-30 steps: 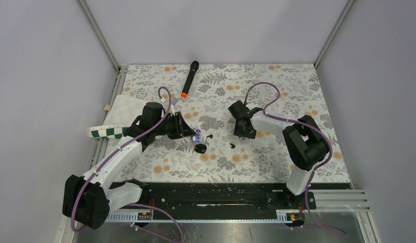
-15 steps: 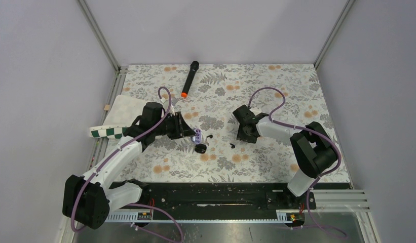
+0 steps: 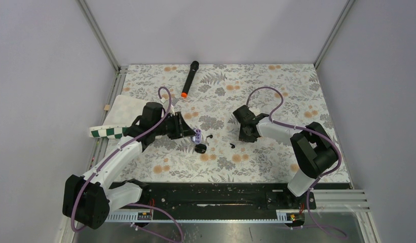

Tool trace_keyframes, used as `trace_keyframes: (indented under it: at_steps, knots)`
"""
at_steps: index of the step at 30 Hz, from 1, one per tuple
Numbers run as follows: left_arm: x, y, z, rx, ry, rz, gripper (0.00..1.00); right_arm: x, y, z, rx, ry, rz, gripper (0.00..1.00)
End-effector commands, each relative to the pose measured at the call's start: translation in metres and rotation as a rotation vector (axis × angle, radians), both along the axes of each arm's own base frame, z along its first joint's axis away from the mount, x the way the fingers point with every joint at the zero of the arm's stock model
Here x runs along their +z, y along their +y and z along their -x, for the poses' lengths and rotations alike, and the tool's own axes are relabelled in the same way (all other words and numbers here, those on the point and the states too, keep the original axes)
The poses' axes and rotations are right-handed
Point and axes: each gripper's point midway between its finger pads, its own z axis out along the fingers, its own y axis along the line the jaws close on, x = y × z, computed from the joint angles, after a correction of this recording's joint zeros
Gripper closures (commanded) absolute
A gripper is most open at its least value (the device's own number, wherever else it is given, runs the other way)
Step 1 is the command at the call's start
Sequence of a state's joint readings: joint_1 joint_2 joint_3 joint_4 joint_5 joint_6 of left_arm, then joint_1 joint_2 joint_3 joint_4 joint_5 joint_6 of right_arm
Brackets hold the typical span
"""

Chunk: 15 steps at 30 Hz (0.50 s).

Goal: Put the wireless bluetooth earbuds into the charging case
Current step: Place the right earbud at the center of the board.

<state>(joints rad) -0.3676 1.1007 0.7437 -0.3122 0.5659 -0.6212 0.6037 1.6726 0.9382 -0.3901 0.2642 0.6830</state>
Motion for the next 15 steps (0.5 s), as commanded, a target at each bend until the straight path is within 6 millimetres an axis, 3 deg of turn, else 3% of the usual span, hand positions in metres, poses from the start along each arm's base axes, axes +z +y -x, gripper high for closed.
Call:
trace_keyframes:
  at_steps: [1, 9, 15]
  knots:
    - [0.017, -0.003, -0.005, -0.014, -0.069, 0.031, 1.0, -0.002, 0.001, 0.006, 0.099, 0.013, 0.018, 0.71]
    - [0.016, -0.003, -0.005, -0.02, -0.065, 0.029, 1.0, 0.006, 0.0, 0.01, 0.163, 0.029, 0.029, 0.73]
    - [0.016, -0.005, -0.008, -0.022, -0.067, 0.029, 1.0, 0.029, 0.002, 0.009, 0.23, 0.016, 0.029, 0.73]
